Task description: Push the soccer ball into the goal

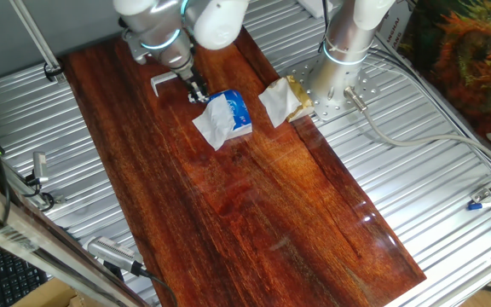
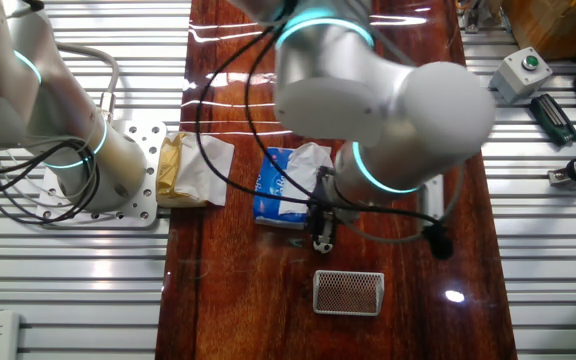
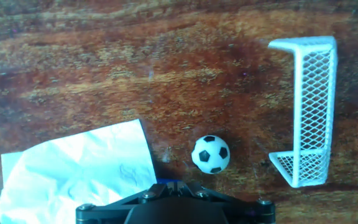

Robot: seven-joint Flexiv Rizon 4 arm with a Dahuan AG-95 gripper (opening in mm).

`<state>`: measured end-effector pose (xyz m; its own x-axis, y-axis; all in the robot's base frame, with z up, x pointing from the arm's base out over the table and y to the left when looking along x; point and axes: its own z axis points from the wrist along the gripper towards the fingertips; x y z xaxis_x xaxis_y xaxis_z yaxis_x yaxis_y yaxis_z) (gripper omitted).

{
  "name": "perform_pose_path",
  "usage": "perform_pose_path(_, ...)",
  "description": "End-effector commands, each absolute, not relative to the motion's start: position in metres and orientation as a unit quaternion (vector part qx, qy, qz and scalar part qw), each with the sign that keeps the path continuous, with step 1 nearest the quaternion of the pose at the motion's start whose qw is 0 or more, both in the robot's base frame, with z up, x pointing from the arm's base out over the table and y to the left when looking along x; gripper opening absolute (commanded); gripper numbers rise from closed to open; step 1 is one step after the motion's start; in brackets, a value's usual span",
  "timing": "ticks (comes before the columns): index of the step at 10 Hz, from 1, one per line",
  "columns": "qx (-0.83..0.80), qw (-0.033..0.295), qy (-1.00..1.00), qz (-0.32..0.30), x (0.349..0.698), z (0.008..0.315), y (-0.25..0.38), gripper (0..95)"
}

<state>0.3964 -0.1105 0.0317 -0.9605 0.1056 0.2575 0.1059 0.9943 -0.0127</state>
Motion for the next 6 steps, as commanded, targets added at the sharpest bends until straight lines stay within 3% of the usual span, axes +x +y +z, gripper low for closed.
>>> perform_pose_path(1, -0.049, 0.126, -0.991, 0.003, 0.397, 0.028, -0.112, 0.0)
perform_pose_path(6, -0.007, 0.097, -0.995, 0.036, 0.401, 0.014, -0.122, 0.0)
